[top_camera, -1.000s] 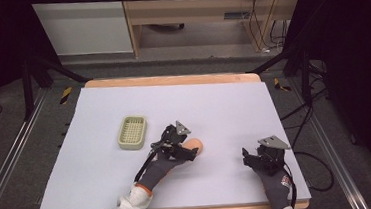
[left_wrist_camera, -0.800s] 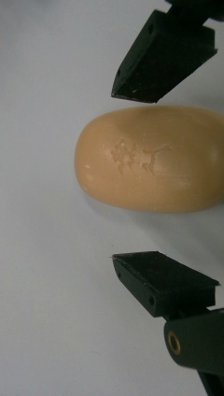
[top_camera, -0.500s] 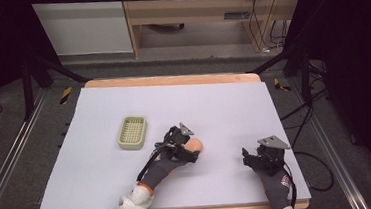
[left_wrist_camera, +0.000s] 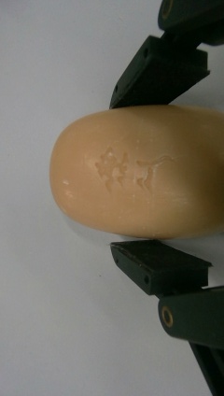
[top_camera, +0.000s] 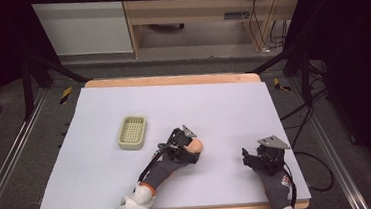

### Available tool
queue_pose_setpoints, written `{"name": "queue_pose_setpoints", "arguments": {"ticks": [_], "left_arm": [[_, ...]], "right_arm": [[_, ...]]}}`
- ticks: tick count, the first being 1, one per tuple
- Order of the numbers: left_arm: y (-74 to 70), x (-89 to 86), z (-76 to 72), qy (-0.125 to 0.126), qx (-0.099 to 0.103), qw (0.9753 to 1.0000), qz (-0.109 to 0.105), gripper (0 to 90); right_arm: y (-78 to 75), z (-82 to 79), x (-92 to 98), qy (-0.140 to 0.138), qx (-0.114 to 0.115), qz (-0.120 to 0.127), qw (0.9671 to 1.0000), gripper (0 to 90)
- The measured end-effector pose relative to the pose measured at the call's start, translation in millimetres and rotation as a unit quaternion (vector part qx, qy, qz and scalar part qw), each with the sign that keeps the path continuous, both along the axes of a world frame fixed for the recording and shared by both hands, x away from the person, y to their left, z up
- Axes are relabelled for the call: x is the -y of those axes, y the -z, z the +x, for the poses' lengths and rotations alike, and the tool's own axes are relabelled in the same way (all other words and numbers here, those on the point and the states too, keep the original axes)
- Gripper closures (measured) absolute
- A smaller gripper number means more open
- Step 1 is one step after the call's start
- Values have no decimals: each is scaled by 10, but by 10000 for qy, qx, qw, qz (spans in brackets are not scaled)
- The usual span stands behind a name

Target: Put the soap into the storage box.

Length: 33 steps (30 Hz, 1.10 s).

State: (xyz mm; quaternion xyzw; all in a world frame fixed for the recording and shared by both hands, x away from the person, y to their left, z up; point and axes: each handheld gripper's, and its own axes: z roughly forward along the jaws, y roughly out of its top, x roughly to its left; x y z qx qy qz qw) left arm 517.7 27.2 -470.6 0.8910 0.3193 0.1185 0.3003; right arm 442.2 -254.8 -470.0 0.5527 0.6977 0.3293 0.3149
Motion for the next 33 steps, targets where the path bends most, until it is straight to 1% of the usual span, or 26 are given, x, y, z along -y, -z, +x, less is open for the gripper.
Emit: {"name": "queue_pose_setpoints", "arguments": {"ticks": [4,12,16,24,27,28,29,30,31,32,33], "left_arm": [[-1,13,-9,-2,20,10000,-32,302],[-13,17,-2,30,-5,10000,53,309],[-8,17,-4,29,18,10000,17,311],[-32,1,-14,2,59,10000,32,313],[-81,-43,-25,-20,59,9999,-110,313],[-125,-78,-36,-26,52,9999,-149,314],[-125,-78,-36,-26,52,9999,-149,313],[-178,-119,-60,-74,108,9997,-210,313],[-207,-147,-70,-69,126,9996,-228,313],[-230,-172,-81,-90,152,9994,-292,313],[-230,-172,-81,-90,152,9994,-292,313]], "right_arm": [[0,0,-1,3,0,-3,10000,152],[2,2,-3,7,-13,-16,10000,150],[3,4,-3,4,-22,-18,10000,149],[3,3,1,4,-14,-16,10000,149],[3,3,1,4,-15,-18,10000,149],[3,2,1,5,-17,-19,10000,148],[3,2,1,5,-17,-19,10000,148],[2,2,0,10,-17,-16,10000,148],[3,2,1,11,-12,-22,10000,148],[2,2,1,15,-13,-18,10000,148],[2,2,1,15,-13,-18,10000,148]]}}
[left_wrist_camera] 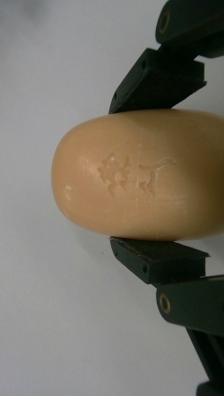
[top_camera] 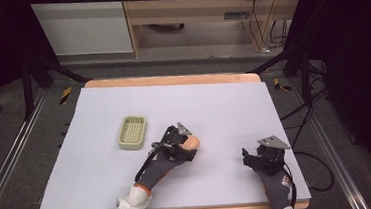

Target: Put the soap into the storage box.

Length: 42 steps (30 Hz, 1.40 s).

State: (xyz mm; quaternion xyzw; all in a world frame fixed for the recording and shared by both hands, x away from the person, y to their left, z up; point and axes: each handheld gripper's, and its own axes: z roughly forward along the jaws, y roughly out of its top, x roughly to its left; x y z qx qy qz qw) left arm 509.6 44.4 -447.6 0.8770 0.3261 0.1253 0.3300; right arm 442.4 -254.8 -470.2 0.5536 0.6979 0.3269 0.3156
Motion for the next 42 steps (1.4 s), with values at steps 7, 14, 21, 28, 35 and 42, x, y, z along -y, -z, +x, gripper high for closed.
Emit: {"name": "queue_pose_setpoints", "arguments": {"ticks": [7,14,21,28,35,42], "left_arm": [[-192,-277,-86,-130,147,9997,-164,313],[-277,-528,-141,-288,220,9991,-222,313],[-337,-879,-229,-532,340,9971,-415,313],[-397,-1097,-240,-859,492,9939,-496,313],[-383,-1228,-196,-1114,527,9914,-440,313],[-334,-1306,-79,-1366,507,9887,-361,314]], "right_arm": [[1,0,0,46,-19,19,10000,148],[1,0,8,59,-5,8,10000,148],[5,2,13,63,-4,-10,10000,147],[3,-2,-1,36,15,-55,10000,148],[1,-18,-44,-44,1,-76,10000,147],[5,-15,-58,-98,-8,-104,9999,147]]}}
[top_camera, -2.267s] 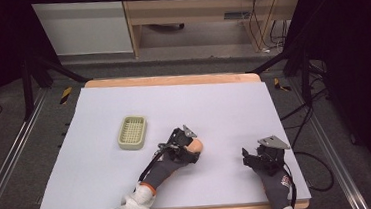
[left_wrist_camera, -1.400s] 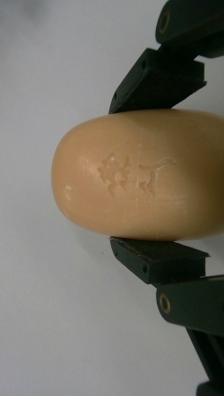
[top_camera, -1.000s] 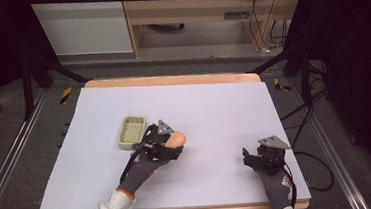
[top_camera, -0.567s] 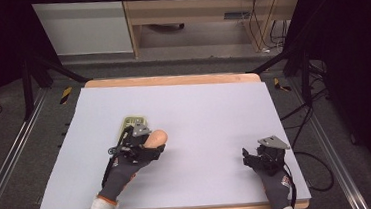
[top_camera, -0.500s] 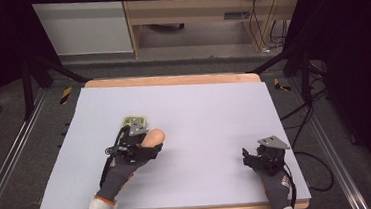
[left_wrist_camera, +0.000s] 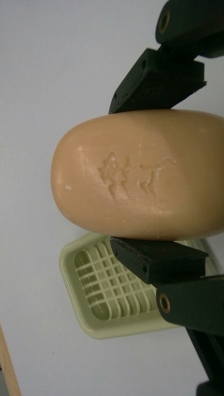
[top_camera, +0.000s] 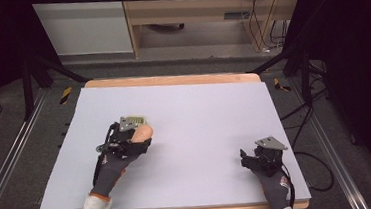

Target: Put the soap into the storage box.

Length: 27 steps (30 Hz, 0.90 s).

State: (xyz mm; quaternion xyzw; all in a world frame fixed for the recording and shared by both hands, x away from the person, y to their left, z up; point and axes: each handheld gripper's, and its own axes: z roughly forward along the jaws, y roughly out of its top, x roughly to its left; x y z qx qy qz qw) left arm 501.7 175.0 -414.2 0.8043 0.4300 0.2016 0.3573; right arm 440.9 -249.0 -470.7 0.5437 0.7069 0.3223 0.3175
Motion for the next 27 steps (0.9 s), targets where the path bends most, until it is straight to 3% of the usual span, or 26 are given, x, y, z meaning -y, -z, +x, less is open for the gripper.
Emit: {"name": "queue_pose_setpoints", "arguments": {"ticks": [9,16,27], "left_arm": [[-4,-71,68,-204,79,9997,-49,314],[-30,-140,200,-377,73,9991,-167,314],[23,-201,321,-571,42,9982,-174,314]], "right_arm": [[4,3,0,-16,-12,41,10000,147],[9,14,-6,-15,-24,37,10000,147],[11,15,-18,-1,-40,24,10000,147]]}}
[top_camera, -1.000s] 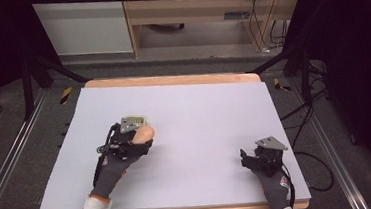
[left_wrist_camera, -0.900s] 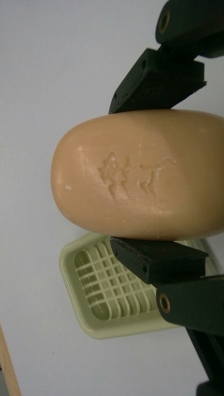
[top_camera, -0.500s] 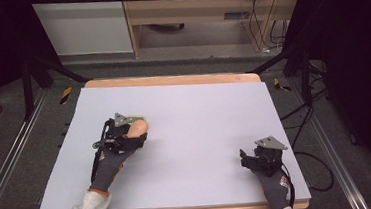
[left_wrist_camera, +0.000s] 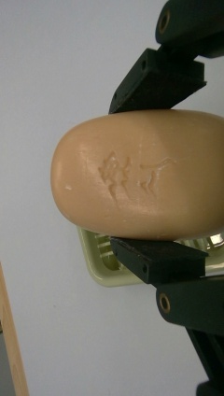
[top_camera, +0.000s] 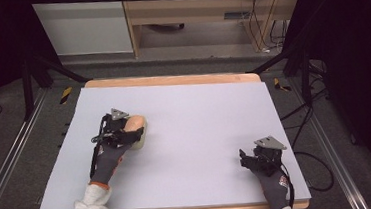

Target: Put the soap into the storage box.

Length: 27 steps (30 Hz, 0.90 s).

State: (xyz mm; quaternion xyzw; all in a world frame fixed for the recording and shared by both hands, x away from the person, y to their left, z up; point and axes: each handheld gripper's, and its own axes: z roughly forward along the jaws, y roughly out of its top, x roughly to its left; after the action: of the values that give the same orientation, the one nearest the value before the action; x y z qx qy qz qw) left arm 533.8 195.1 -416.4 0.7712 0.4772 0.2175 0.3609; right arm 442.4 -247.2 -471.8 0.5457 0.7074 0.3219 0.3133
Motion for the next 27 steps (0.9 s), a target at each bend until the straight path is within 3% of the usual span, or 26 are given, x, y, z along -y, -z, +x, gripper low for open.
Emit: {"name": "queue_pose_setpoints", "arguments": {"ticks": [9,27], "left_arm": [[34,-73,96,-167,-48,9998,-68,314],[134,-87,200,-236,-179,9995,-56,314]], "right_arm": [[-1,-1,0,5,4,1,10000,147],[6,8,-4,0,4,-13,10000,147]]}}
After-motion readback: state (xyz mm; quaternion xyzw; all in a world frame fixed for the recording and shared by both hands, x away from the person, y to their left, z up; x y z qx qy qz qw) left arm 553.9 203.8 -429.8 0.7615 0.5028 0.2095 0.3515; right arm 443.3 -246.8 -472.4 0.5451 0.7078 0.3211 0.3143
